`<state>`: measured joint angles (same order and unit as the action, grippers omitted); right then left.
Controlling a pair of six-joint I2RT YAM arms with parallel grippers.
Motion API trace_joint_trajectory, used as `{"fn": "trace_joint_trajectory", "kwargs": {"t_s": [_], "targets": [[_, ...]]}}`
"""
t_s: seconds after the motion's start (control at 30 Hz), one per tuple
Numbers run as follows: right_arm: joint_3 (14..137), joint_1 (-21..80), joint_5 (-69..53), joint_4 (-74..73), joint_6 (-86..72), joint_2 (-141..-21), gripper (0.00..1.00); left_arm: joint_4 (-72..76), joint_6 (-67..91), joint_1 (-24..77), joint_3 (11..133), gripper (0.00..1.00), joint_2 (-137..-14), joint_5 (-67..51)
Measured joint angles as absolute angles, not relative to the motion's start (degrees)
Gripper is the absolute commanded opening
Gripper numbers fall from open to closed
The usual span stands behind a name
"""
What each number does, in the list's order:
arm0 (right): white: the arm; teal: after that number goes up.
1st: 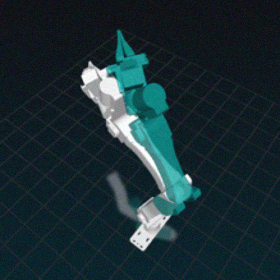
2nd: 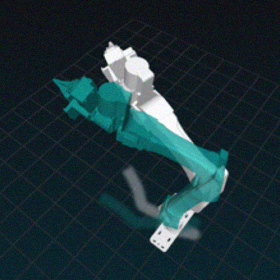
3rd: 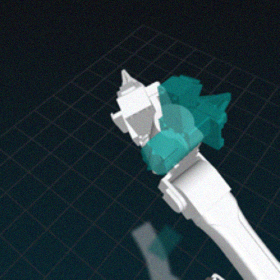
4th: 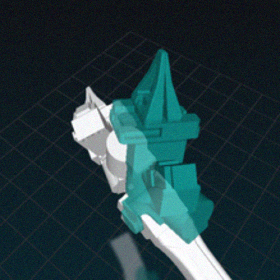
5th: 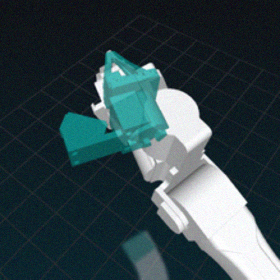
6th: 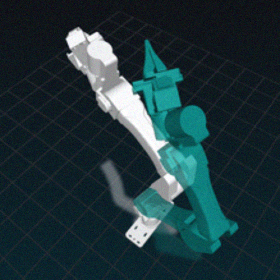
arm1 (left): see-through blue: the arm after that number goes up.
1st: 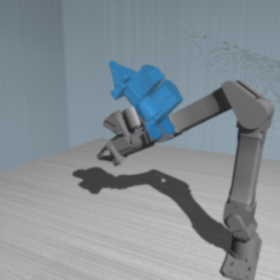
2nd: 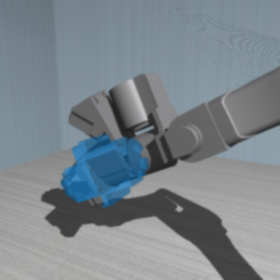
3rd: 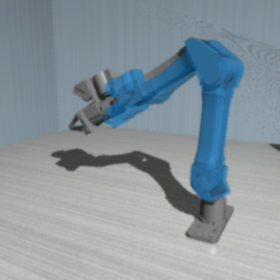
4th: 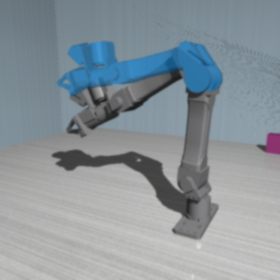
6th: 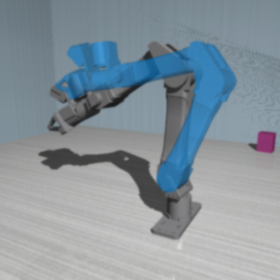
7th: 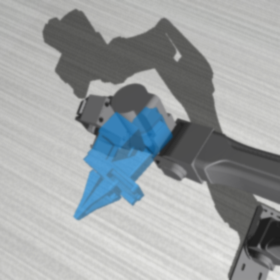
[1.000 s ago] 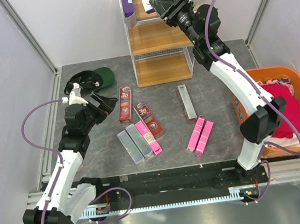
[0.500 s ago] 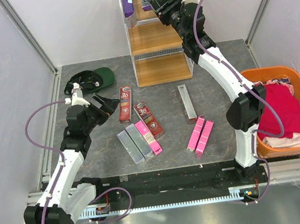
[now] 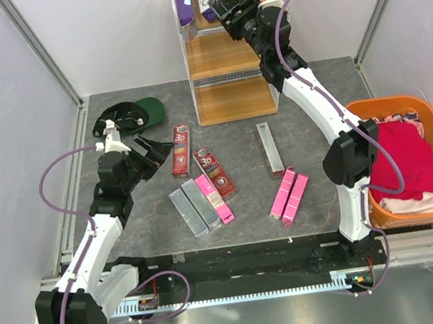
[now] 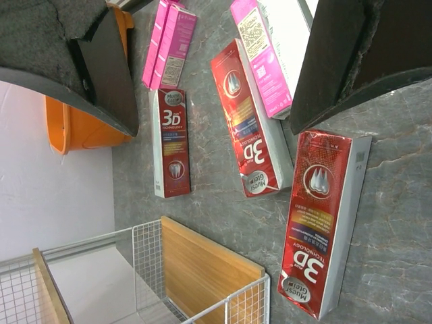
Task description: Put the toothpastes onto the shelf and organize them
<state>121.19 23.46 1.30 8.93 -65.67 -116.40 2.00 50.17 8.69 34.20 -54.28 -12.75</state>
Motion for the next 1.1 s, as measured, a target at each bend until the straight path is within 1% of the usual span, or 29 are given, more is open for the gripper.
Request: {"fn": "trace_joint_trajectory", "kwargs": {"t_s": [0.17,0.3,0.37,0.53,0.67,0.87,0.97,1.0,1.1], "targets": [[121.23,23.51,0.30,9.47,-66.15,-116.40,0.70,3.22,51.00,8.69,33.76,1.00,-54.28,-13.21],[121.23,23.53,-1.10,10.13,-66.30,-116.40,0.80,3.55,51.40,8.69,33.54,1.00,-54.26,-13.65],[121.16,23.51,-1.52,10.59,-66.37,-116.31,0.84,3.60,51.48,8.69,33.41,1.00,-54.26,-13.72],[117.43,23.59,-1.56,12.01,-64.90,-113.86,0.85,3.60,51.64,8.69,33.34,1.00,-54.19,-13.72],[116.92,23.97,-0.97,10.61,-60.99,-112.73,0.86,3.62,51.68,8.69,33.34,1.00,-54.19,-13.76],[122.65,26.98,2.37,3.92,-51.16,-112.64,0.86,3.73,51.81,8.69,33.34,1.00,-54.19,-14.09],[123.09,29.69,3.92,3.05,-45.98,-111.13,0.87,4.01,51.79,8.69,33.34,1.00,-54.24,-14.11],[122.30,30.33,4.40,3.01,-44.66,-110.30,0.87,4.05,51.79,8.69,33.34,1.00,-54.24,-14.11],[114.39,32.84,6.22,3.49,-40.40,-104.66,0.87,4.05,51.77,8.69,33.34,1.00,-54.28,-14.11]]}}
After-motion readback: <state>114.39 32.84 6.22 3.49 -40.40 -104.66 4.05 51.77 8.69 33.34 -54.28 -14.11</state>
